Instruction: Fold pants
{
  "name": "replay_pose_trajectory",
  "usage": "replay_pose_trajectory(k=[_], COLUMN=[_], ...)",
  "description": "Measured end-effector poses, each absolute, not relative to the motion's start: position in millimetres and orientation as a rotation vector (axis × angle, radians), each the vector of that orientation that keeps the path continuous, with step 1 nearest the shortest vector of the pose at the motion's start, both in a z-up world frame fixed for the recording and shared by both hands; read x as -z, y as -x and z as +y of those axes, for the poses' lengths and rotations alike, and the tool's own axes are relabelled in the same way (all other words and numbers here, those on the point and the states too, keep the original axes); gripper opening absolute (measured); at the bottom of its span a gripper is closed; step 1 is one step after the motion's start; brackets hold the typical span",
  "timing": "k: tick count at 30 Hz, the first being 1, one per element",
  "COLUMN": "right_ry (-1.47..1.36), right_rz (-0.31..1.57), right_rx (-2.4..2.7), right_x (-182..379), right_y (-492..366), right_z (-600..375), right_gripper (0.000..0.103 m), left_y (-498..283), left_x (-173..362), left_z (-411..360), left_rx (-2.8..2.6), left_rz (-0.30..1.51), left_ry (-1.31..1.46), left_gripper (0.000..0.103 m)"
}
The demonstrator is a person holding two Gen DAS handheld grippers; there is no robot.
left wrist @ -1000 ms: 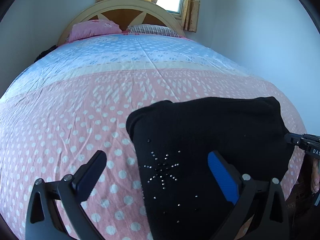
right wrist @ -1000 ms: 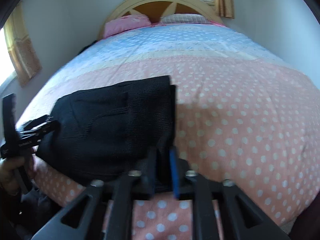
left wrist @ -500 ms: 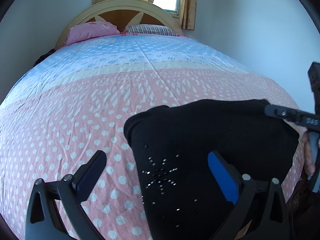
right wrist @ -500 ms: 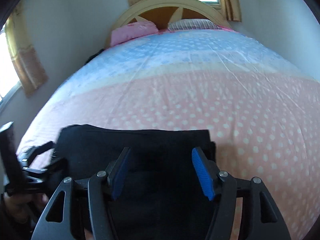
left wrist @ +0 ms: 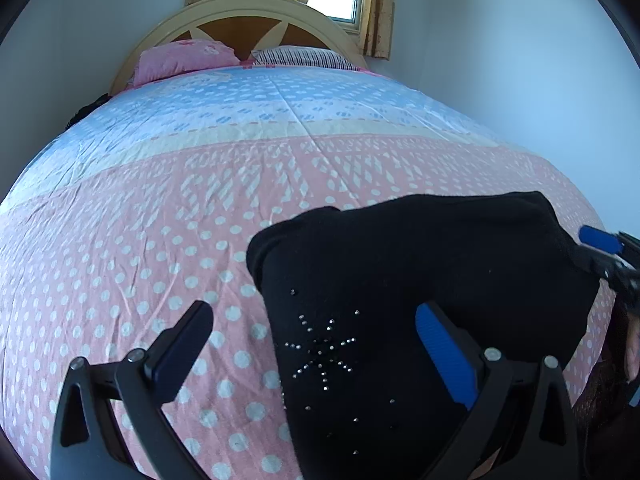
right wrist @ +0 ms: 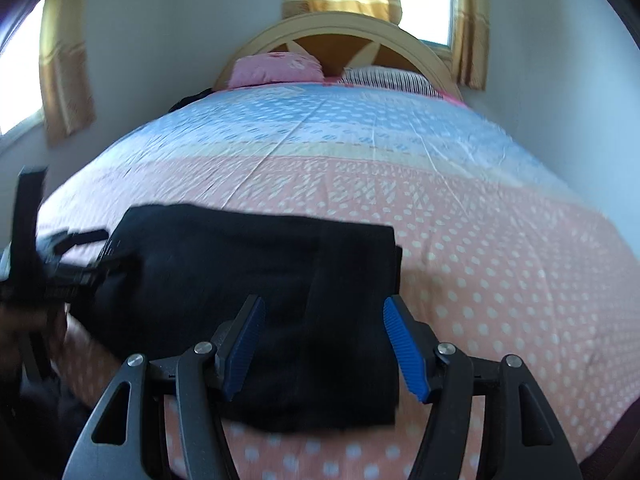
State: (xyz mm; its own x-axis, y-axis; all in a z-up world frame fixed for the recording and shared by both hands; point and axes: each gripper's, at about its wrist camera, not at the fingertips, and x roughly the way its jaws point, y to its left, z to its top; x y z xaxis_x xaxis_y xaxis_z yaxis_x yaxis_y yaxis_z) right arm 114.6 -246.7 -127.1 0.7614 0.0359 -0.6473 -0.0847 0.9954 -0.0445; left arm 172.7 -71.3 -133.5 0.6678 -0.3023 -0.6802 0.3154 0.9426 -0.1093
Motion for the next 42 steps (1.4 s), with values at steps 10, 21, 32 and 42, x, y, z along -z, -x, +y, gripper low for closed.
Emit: replay_pose_trajectory(k=[10, 21, 32, 42], right_ry=[0.161, 0.099, 0.036, 0.093], right_rz=[0.784, 0.828, 0.717, 0.961], right_rx=[-0.057, -0.082, -0.351, -0.569], right_x=[151, 158, 81, 91], right_y=[-99, -93, -141, -263], right_z=[-246, -267, -203, -75], right_gripper=[0.03, 0.033, 0.055, 0.055], left_y=[-169, -143, -130, -129], left_x=[132, 138, 146, 152], left_z=[-73, -58, -36, -27], left_rx=[0.349, 0.368, 0.377, 0.372], left_rz=[0.76, 0.767, 0.768, 0.758], left_ry=[-0.027, -0.005, 0.083, 0.111], left_gripper=[0.103, 0.103, 0.103, 0.103])
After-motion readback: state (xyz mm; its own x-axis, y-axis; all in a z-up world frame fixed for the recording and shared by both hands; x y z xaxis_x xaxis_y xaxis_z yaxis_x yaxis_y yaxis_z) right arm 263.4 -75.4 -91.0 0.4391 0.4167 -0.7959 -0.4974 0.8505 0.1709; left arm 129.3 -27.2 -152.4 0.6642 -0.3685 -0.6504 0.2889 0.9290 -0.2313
